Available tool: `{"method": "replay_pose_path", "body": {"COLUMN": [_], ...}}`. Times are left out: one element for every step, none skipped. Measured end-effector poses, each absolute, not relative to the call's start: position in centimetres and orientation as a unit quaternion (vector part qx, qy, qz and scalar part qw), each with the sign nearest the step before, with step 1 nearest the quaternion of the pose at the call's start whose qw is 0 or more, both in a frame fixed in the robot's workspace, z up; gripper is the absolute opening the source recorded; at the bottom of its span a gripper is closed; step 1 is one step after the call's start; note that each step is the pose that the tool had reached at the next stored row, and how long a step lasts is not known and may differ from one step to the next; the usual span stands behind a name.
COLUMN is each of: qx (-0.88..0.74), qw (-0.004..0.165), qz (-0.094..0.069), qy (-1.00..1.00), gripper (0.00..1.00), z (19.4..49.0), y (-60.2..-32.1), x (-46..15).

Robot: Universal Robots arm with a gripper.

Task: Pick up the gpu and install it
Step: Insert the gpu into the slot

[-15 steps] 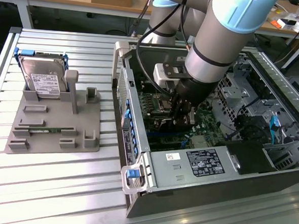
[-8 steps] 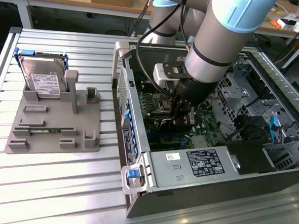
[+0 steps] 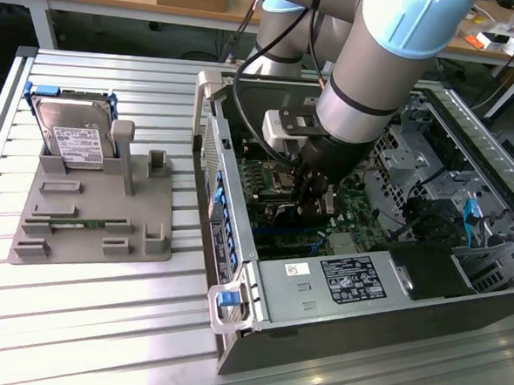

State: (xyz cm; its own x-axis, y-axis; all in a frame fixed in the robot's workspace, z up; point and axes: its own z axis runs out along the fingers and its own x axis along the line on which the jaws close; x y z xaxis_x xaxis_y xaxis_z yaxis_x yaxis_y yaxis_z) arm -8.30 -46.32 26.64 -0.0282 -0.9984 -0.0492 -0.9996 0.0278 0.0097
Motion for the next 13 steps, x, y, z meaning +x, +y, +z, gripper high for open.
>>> {"method": "replay_pose_path", "body": {"qx": [-0.697, -0.697, -0.697, -0.697, -0.697, -0.697, -0.697, -0.697, -0.697, -0.697, -0.697, -0.697, -0.697], "qw": [0.015, 0.014, 0.015, 0.015, 0.015, 0.015, 0.015, 0.015, 0.015, 0.015, 0.015, 0.015, 0.015], "qz": [0.020, 0.020, 0.020, 0.020, 0.020, 0.020, 0.020, 0.020, 0.020, 0.020, 0.020, 0.020, 0.020], "qy": [0.717, 0.717, 0.717, 0.717, 0.717, 0.717, 0.717, 0.717, 0.717, 0.717, 0.717, 0.717, 0.717], "gripper": [0.26, 0.26, 0.26, 0.26, 0.26, 0.26, 0.26, 0.26, 0.26, 0.26, 0.26, 0.26, 0.26], "z": [26.81, 27.05, 27.07, 27.01, 26.99, 26.97, 26.94, 26.91, 26.87, 26.84, 26.81, 26.78, 26.76], "y": [-46.31, -46.32, -46.32, -46.19, -46.18, -46.17, -46.17, -46.17, -46.16, -46.15, -46.14, -46.13, -46.13], "x": [-8.32, -8.34, -8.34, -8.34, -8.34, -8.34, -8.34, -8.34, -8.34, -8.34, -8.34, -8.34, -8.34]}}
